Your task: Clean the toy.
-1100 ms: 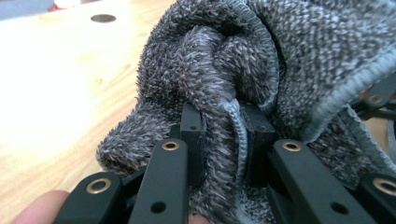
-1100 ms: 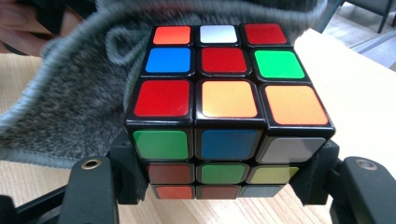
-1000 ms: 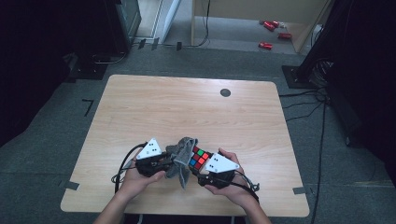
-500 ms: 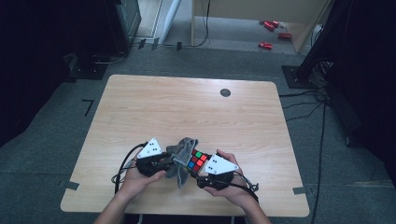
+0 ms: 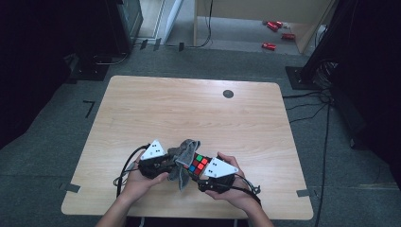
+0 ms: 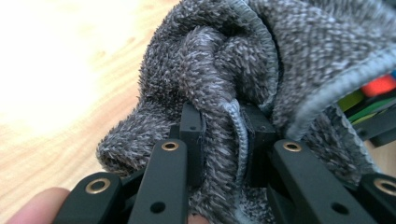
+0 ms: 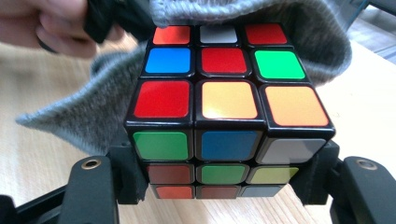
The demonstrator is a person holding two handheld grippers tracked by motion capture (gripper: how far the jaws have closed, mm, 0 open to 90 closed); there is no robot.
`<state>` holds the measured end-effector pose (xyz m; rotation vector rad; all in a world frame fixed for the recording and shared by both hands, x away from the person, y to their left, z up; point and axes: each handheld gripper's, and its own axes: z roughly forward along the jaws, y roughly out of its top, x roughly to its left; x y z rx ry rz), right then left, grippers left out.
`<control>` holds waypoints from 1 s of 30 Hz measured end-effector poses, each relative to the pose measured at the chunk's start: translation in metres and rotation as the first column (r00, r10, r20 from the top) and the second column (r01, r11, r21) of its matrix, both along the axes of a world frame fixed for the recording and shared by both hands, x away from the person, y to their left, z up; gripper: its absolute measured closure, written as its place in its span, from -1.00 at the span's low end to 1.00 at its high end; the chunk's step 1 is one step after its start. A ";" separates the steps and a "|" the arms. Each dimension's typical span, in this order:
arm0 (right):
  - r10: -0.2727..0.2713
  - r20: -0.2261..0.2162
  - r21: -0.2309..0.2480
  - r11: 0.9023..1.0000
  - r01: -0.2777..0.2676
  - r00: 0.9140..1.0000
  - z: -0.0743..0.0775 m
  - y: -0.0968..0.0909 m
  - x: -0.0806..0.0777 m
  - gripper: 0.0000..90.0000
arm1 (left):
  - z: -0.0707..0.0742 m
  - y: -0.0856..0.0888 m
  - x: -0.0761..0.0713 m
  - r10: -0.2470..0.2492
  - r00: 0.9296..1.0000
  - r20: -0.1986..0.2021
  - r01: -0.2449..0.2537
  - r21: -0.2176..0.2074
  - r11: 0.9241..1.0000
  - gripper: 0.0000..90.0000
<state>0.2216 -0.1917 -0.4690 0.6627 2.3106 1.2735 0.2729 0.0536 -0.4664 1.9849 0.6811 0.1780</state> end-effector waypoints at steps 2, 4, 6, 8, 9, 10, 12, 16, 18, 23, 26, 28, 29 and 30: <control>-0.010 -0.012 -0.010 1.000 0.010 1.000 -0.003 -0.001 0.002 -0.24 | 0.009 0.005 -0.001 0.008 1.000 0.020 -0.007 -0.062 0.998 0.68; -0.033 -0.025 -0.032 0.999 0.032 0.999 -0.007 -0.002 0.006 -0.24 | 0.018 0.010 -0.004 -0.002 0.999 0.033 0.006 -0.127 0.992 0.68; -0.056 -0.046 -0.045 0.997 0.054 0.997 -0.010 -0.002 0.009 -0.24 | 0.025 0.007 -0.008 -0.040 0.998 0.044 0.046 -0.146 0.988 0.68; -0.070 -0.049 -0.053 0.996 0.068 0.996 -0.012 -0.001 0.011 -0.24 | 0.027 0.003 -0.011 -0.061 0.997 0.049 0.068 -0.135 0.988 0.68; -0.079 -0.054 -0.059 0.995 0.076 0.995 -0.013 0.000 0.012 -0.24 | 0.027 -0.002 -0.015 -0.080 0.995 0.062 0.087 -0.120 0.989 0.67; -0.080 -0.060 -0.071 0.995 0.076 0.995 -0.015 0.004 0.012 -0.24 | 0.027 -0.008 -0.018 -0.104 0.992 0.070 0.111 -0.104 0.988 0.66; -0.077 -0.042 -0.097 0.993 0.073 0.996 -0.015 0.007 0.010 -0.24 | 0.024 -0.028 -0.028 -0.133 0.984 0.118 0.135 -0.010 0.991 0.64; -0.064 -0.011 -0.139 0.988 0.062 0.998 -0.019 0.013 0.010 -0.24 | 0.021 -0.034 -0.029 -0.058 0.986 0.158 0.043 0.098 0.994 0.62; -0.100 -0.061 -0.122 0.988 0.092 0.993 -0.019 0.013 0.008 -0.24 | 0.021 -0.029 -0.025 -0.009 0.988 0.155 -0.009 0.115 0.993 0.63; -0.101 -0.055 -0.118 0.989 0.094 0.993 -0.017 0.013 0.008 -0.24 | 0.025 -0.030 -0.029 -0.006 0.982 0.189 -0.023 0.150 0.988 0.63; -0.096 -0.053 -0.122 0.989 0.089 0.994 -0.018 0.015 0.007 -0.24 | 0.027 -0.038 -0.035 -0.036 0.978 0.205 0.000 0.170 0.985 0.62; -0.099 -0.052 -0.125 0.988 0.092 0.994 -0.018 0.015 0.007 -0.24 | 0.027 -0.038 -0.032 -0.004 0.983 0.184 -0.026 0.164 0.986 0.61; -0.105 -0.058 -0.119 0.988 0.098 0.993 -0.017 0.014 0.007 -0.24 | 0.026 -0.033 -0.026 0.038 0.985 0.170 -0.065 0.159 0.985 0.61; -0.105 -0.050 -0.119 0.988 0.098 0.993 -0.017 0.013 0.007 -0.24 | 0.026 -0.029 -0.024 0.060 0.985 0.161 -0.087 0.161 0.983 0.62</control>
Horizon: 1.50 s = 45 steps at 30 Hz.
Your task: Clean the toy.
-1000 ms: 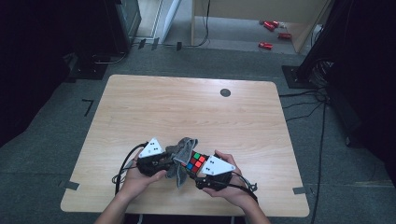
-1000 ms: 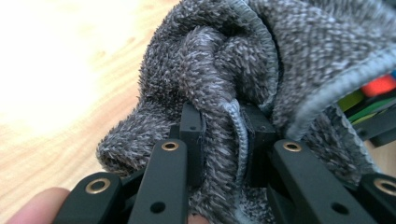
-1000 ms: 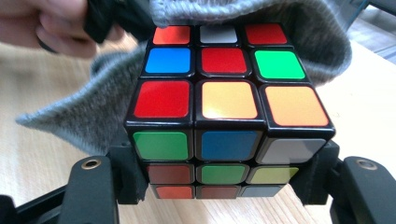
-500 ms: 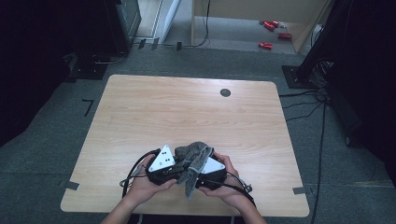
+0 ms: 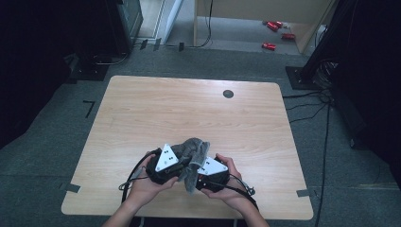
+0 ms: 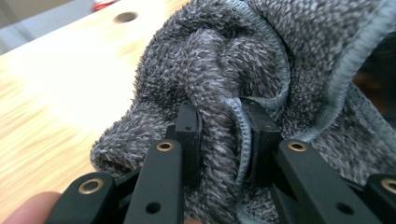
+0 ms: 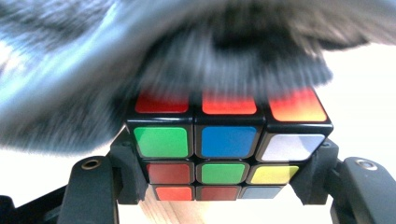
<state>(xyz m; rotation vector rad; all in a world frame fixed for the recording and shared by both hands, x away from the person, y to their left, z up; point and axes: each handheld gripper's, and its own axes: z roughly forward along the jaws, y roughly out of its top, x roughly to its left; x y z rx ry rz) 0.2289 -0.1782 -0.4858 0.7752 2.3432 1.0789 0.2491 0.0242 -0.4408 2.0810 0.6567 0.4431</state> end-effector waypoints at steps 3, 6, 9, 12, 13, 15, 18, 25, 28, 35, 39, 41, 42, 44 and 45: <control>0.004 -0.004 0.008 1.000 -0.004 1.000 0.001 0.000 -0.001 -0.24 | 0.001 0.004 0.001 0.011 1.000 -0.015 -0.011 -0.017 1.000 0.62; 0.008 0.010 0.012 1.000 -0.009 1.000 0.001 0.000 -0.001 -0.24 | 0.003 -0.001 -0.004 -0.054 0.998 -0.014 0.053 -0.042 0.998 0.61; 0.002 0.012 0.009 1.000 -0.002 1.000 0.002 -0.001 -0.001 -0.24 | 0.003 -0.004 -0.003 -0.044 0.999 -0.029 0.043 -0.043 0.998 0.58; -0.002 0.002 0.016 1.000 0.002 1.000 0.002 -0.002 -0.001 -0.24 | 0.002 0.002 0.003 0.005 0.998 -0.060 -0.008 -0.054 0.999 0.58; 0.000 0.004 0.016 1.000 0.000 1.000 0.002 -0.002 -0.001 -0.24 | 0.001 0.004 0.004 0.020 0.998 -0.067 -0.023 -0.053 0.998 0.59; 0.005 0.000 0.024 1.000 -0.005 1.000 0.002 -0.002 -0.001 -0.24 | 0.002 0.009 0.006 0.026 0.996 -0.091 -0.033 -0.078 0.996 0.59; 0.011 0.004 0.029 1.000 -0.011 1.000 0.003 -0.002 0.000 -0.24 | 0.004 0.002 0.000 -0.029 0.997 -0.073 0.023 -0.087 0.996 0.58; -0.003 0.012 0.024 1.000 0.002 1.000 0.004 -0.004 -0.001 -0.24 | -0.001 0.014 0.011 0.016 0.994 -0.109 -0.028 -0.107 0.994 0.59; 0.003 0.024 0.057 0.998 -0.004 1.000 0.007 -0.008 -0.001 -0.24 | -0.004 0.032 0.024 -0.025 0.985 -0.172 -0.012 -0.207 0.978 0.69; -0.027 0.054 0.211 0.977 0.015 0.998 0.028 -0.023 -0.001 -0.24 | -0.023 0.035 0.031 -0.047 0.989 -0.141 0.018 -0.197 0.980 0.69; -0.068 0.098 0.273 0.961 0.039 0.993 0.040 -0.027 -0.006 -0.24 | -0.036 0.015 0.021 -0.100 0.993 -0.055 0.095 -0.079 0.992 0.69; -0.074 0.106 0.315 0.948 0.037 0.992 0.044 -0.026 -0.008 -0.24 | -0.039 0.001 0.011 -0.168 0.986 0.015 0.168 -0.030 0.985 0.68; -0.072 0.101 0.321 0.946 0.036 0.992 0.044 -0.025 -0.009 -0.24 | -0.039 -0.002 0.008 -0.181 0.983 0.030 0.182 -0.036 0.983 0.68; -0.078 0.102 0.318 0.947 0.041 0.992 0.043 -0.021 -0.010 -0.24 | -0.036 -0.004 0.005 -0.191 0.981 0.041 0.194 -0.072 0.978 0.69; -0.078 0.097 0.319 0.947 0.043 0.992 0.042 -0.020 -0.010 -0.24 | -0.034 -0.003 0.005 -0.186 0.982 0.043 0.190 -0.093 0.977 0.69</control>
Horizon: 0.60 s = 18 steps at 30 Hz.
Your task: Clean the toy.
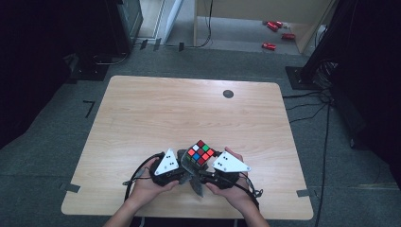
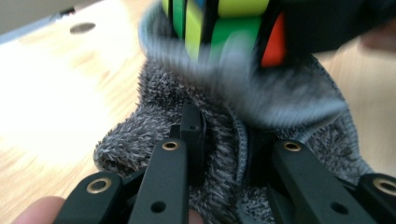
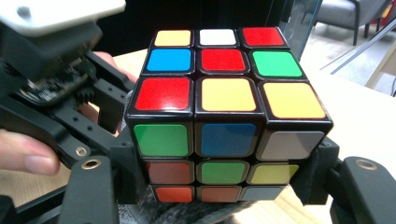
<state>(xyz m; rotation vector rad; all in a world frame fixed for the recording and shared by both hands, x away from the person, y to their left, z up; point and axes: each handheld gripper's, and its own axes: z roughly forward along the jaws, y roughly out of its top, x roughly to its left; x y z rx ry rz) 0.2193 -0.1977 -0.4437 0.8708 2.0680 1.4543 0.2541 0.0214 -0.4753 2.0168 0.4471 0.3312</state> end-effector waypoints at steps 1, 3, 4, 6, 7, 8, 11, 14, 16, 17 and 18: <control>0.000 0.000 0.000 1.000 0.000 1.000 0.000 0.000 0.000 -0.24 | 0.000 0.000 0.000 0.000 1.000 0.000 0.000 0.000 1.000 0.70; -0.013 -0.007 0.003 1.000 0.013 1.000 -0.001 -0.001 0.001 -0.24 | 0.002 0.006 0.002 0.028 1.000 -0.002 -0.028 -0.022 0.999 0.71; -0.023 -0.017 0.007 1.000 0.023 1.000 -0.002 -0.004 0.004 -0.24 | 0.004 0.014 0.007 0.068 0.997 -0.022 -0.069 -0.059 0.996 0.71; -0.041 -0.031 0.009 0.999 0.041 0.999 -0.003 -0.007 0.005 -0.24 | 0.005 0.020 0.010 0.087 0.995 -0.044 -0.091 -0.092 0.992 0.72; -0.041 -0.031 0.009 0.999 0.041 0.999 -0.003 -0.007 0.005 -0.24 | 0.005 0.020 0.010 0.087 0.995 -0.044 -0.091 -0.092 0.992 0.71; -0.045 -0.041 0.017 0.999 0.046 0.998 -0.003 -0.008 0.006 -0.24 | 0.004 0.019 0.010 0.079 0.996 -0.041 -0.082 -0.084 0.993 0.71; -0.034 -0.041 0.024 0.999 0.035 0.999 -0.002 -0.004 0.005 -0.24 | 0.001 0.009 0.005 0.044 0.998 -0.037 -0.047 -0.061 0.997 0.70; -0.024 -0.037 0.023 0.999 0.024 0.999 -0.003 -0.001 0.004 -0.24 | 0.004 0.005 0.002 0.019 0.998 -0.060 -0.024 -0.081 0.996 0.69; -0.026 -0.037 0.035 0.999 0.027 0.999 -0.003 -0.003 0.005 -0.24 | 0.007 0.010 0.004 0.027 0.997 -0.071 -0.034 -0.107 0.994 0.69; -0.026 -0.037 0.035 0.999 0.027 0.999 -0.003 -0.003 0.005 -0.24 | 0.007 0.010 0.004 0.027 0.997 -0.071 -0.034 -0.107 0.994 0.69; -0.040 -0.046 0.037 0.998 0.042 0.998 -0.003 -0.008 0.007 -0.24 | 0.007 0.012 0.006 0.037 0.997 -0.070 -0.044 -0.109 0.993 0.69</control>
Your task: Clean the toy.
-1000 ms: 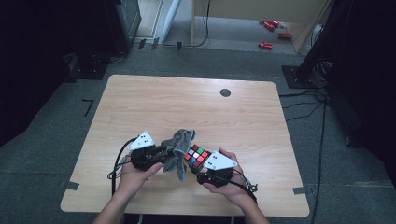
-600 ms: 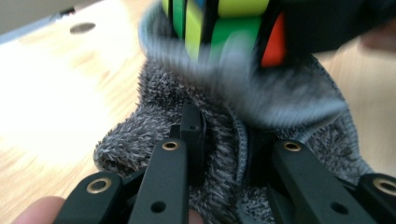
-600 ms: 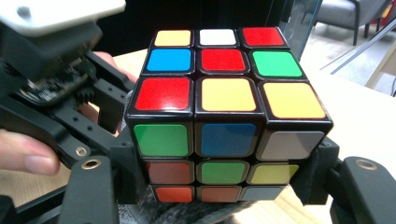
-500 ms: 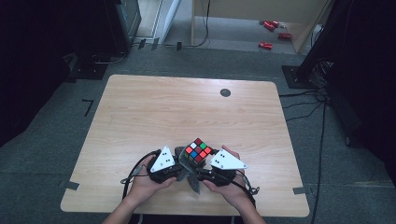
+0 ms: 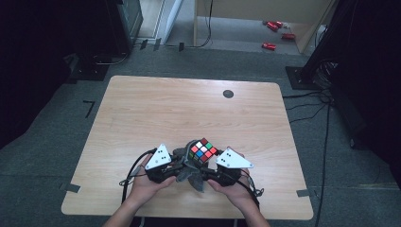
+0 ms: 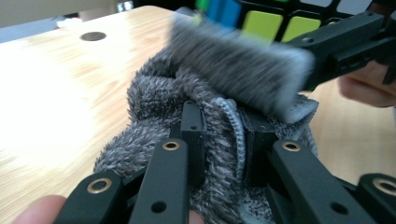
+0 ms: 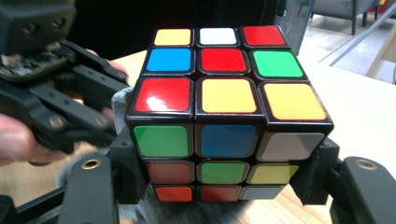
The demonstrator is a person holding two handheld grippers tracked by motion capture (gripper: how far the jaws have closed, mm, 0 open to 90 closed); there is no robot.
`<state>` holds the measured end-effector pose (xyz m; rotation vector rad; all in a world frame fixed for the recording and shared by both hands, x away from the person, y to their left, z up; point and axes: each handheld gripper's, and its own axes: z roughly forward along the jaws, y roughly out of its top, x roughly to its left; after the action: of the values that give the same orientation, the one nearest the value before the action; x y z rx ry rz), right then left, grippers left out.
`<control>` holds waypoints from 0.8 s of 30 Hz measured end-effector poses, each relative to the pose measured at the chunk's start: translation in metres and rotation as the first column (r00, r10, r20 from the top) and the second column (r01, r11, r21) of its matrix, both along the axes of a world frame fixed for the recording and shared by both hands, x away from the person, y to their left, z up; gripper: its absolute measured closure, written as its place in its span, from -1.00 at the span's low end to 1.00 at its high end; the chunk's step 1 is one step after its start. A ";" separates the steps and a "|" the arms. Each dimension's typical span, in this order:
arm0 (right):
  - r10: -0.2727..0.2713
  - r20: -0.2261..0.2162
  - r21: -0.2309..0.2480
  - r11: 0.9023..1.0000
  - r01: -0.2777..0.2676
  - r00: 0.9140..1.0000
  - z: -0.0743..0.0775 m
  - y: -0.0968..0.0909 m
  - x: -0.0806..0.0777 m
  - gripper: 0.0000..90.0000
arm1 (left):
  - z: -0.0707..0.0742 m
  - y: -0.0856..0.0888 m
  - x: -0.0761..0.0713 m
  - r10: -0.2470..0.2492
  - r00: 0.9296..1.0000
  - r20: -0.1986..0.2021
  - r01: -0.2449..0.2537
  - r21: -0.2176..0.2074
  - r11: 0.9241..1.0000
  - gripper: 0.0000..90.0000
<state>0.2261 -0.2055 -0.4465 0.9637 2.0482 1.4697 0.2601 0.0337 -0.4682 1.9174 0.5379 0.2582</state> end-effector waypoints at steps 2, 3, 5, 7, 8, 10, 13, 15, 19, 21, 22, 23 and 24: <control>-0.028 -0.011 -0.012 1.000 0.028 1.000 -0.001 -0.004 0.002 -0.24 | -0.004 0.005 0.004 0.026 1.000 -0.003 -0.026 0.033 0.999 0.64; -0.038 -0.020 -0.012 0.999 0.038 0.999 -0.002 -0.005 0.003 -0.24 | -0.006 0.005 0.006 0.024 1.000 -0.010 -0.024 0.060 0.998 0.56; -0.051 -0.019 -0.019 0.999 0.051 0.998 -0.003 -0.007 0.004 -0.24 | -0.009 0.003 0.006 0.022 1.000 0.001 -0.022 0.127 0.992 0.40; -0.063 -0.014 -0.023 0.998 0.063 0.998 -0.002 -0.009 0.004 -0.24 | -0.011 0.002 0.006 0.023 1.000 0.013 -0.025 0.172 0.985 0.30; -0.066 -0.013 -0.023 0.998 0.066 0.998 -0.001 -0.009 0.004 -0.24 | -0.011 0.002 0.007 0.017 1.000 0.013 -0.020 0.198 0.980 0.23; -0.077 -0.011 -0.015 0.997 0.077 0.997 0.000 -0.012 0.005 -0.24 | -0.011 0.002 0.007 0.017 1.000 0.019 -0.021 0.244 0.969 0.02; -0.095 -0.016 -0.010 0.995 0.095 0.995 0.001 -0.015 0.006 -0.24 | -0.009 0.004 0.007 0.024 0.999 0.022 -0.029 0.264 0.964 -0.21; -0.100 -0.021 -0.008 0.995 0.100 0.995 0.001 -0.016 0.006 -0.24 | -0.008 0.005 0.006 0.032 0.999 0.028 -0.038 0.256 0.966 -0.27; -0.116 -0.047 0.017 0.993 0.117 0.992 0.003 -0.014 0.006 -0.24 | -0.007 0.000 0.002 0.045 0.998 0.046 -0.054 0.212 0.976 -0.56; -0.113 -0.048 0.018 0.993 0.114 0.992 0.003 -0.010 0.005 -0.24 | -0.009 -0.008 -0.001 0.042 0.998 0.052 -0.051 0.186 0.981 -0.61; -0.109 -0.053 0.021 0.994 0.110 0.993 0.004 -0.009 0.005 -0.24 | -0.010 -0.010 -0.002 0.045 0.998 0.051 -0.053 0.177 0.983 -0.61; -0.109 -0.053 0.021 0.994 0.110 0.993 0.004 -0.009 0.005 -0.24 | -0.010 -0.010 -0.002 0.045 0.998 0.051 -0.053 0.177 0.983 -0.62; -0.107 -0.065 0.035 0.993 0.110 0.992 0.003 -0.005 0.005 -0.24 | -0.012 -0.014 -0.002 0.062 0.997 0.047 -0.069 0.153 0.986 -0.62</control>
<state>0.2306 -0.2107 -0.4436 1.1323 1.9843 1.4439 0.2582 0.0197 -0.4800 2.0416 0.5677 0.3916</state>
